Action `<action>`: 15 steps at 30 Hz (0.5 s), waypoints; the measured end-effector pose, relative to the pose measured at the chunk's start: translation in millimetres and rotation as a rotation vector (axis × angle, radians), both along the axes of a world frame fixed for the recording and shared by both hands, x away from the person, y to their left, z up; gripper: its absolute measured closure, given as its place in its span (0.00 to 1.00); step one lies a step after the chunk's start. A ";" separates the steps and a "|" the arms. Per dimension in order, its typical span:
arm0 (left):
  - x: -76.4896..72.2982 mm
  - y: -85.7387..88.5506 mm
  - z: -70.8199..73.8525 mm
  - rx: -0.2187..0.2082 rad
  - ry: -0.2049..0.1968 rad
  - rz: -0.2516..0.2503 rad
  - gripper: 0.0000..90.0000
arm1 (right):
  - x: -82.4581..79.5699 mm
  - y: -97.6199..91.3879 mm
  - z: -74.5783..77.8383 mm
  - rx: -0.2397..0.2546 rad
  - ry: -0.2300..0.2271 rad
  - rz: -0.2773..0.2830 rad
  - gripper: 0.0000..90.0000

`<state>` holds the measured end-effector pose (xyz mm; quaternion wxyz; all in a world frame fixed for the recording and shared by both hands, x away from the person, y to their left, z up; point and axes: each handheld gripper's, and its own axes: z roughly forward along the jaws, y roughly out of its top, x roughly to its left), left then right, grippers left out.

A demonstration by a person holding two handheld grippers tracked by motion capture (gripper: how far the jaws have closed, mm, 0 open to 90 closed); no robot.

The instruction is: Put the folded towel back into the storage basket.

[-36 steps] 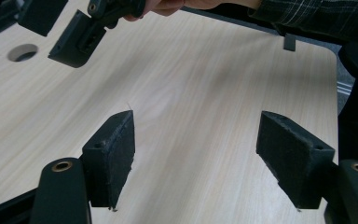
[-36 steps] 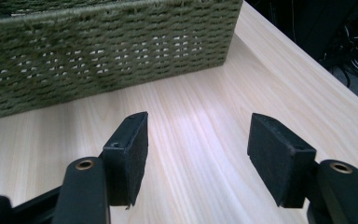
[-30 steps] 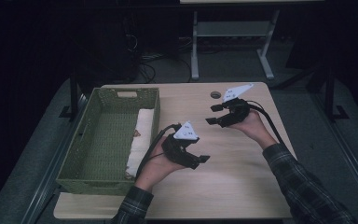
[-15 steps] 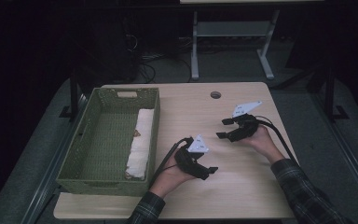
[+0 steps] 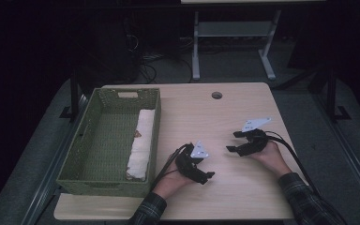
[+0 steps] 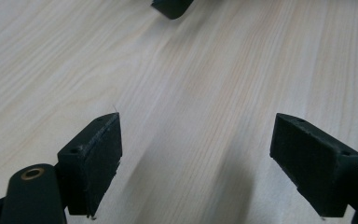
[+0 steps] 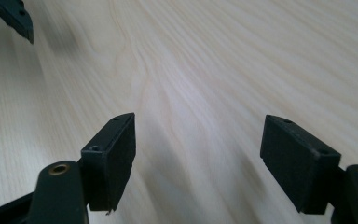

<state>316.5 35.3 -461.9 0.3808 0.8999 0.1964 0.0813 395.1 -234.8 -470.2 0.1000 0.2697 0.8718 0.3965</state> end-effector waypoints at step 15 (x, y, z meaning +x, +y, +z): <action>-1.5 -0.5 -17.6 -0.011 -0.002 -0.006 0.13 | -3.5 -6.9 -12.3 -0.023 0.013 -0.048 0.18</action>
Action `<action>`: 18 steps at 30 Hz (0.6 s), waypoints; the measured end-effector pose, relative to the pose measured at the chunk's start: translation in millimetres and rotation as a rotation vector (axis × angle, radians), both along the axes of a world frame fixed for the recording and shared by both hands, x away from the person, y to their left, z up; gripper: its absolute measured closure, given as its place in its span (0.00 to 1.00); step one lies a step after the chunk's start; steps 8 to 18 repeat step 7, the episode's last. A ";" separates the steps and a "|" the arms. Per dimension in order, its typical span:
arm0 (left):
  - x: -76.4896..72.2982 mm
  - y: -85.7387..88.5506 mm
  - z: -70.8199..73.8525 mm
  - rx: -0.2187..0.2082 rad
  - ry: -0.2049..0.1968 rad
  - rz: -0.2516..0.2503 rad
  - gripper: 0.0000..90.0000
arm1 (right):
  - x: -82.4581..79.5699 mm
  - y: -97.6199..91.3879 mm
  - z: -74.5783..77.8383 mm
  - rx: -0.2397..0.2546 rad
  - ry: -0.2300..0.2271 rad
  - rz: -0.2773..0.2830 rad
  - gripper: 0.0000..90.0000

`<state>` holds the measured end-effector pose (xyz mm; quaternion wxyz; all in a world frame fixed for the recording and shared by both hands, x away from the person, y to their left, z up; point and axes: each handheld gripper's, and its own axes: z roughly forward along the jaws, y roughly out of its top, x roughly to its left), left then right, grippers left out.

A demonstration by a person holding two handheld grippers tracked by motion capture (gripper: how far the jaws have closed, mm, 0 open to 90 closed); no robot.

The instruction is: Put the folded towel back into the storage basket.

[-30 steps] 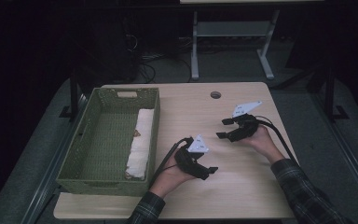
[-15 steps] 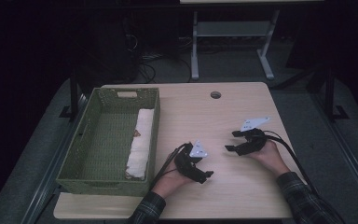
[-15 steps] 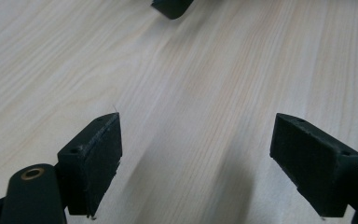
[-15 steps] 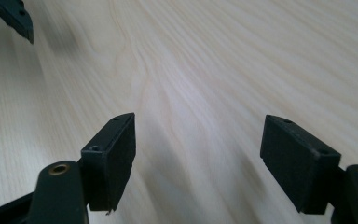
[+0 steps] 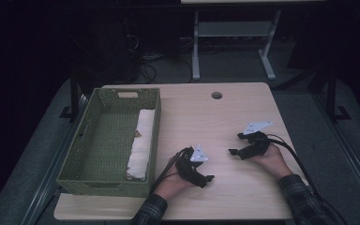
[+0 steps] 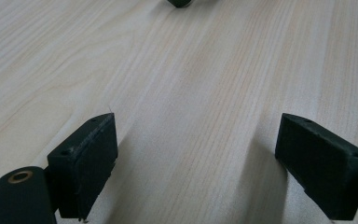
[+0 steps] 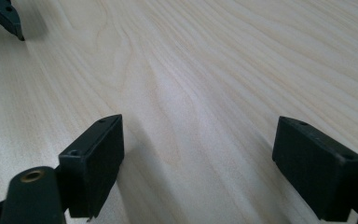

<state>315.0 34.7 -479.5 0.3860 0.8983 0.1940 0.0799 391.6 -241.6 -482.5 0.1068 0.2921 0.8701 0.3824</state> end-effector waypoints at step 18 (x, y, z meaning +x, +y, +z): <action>-0.9 0.1 0.2 0.001 0.003 0.019 0.13 | -0.3 0.7 -0.2 -0.005 0.005 0.006 0.14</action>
